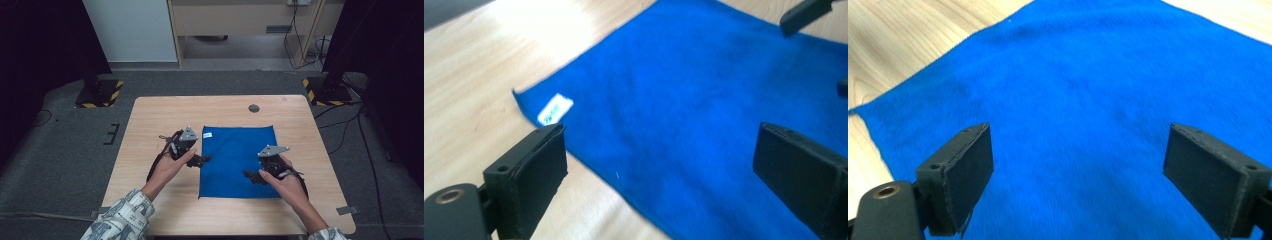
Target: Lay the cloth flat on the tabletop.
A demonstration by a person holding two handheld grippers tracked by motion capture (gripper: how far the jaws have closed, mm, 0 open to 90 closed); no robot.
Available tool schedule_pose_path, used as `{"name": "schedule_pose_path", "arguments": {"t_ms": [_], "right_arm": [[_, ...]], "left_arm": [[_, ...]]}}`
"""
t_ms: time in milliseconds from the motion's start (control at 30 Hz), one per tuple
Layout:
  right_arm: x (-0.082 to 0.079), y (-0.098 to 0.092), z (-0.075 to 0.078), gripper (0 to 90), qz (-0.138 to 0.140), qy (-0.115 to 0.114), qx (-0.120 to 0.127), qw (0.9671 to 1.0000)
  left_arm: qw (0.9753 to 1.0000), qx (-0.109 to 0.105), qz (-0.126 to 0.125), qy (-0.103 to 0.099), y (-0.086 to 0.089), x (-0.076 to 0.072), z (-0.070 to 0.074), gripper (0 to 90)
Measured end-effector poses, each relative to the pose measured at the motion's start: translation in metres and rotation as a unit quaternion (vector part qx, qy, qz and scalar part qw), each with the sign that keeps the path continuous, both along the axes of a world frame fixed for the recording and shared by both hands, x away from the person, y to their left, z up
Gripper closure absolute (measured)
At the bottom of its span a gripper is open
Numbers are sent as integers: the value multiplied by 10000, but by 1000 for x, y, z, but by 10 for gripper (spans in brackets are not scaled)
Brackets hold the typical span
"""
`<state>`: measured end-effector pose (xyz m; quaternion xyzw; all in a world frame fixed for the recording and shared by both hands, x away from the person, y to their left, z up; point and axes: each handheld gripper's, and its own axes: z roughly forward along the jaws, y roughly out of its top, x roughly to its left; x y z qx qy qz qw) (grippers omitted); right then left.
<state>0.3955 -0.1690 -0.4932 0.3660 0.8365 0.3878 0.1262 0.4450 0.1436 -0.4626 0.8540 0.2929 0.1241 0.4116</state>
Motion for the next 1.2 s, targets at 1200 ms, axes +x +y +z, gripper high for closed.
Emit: {"name": "schedule_pose_path", "arguments": {"t_ms": [1200], "right_arm": [[-11,92,-5,168,1068,-60,-123,9942]], "left_arm": [[9987,-105,374,-331,-6,47,26,77]]}}
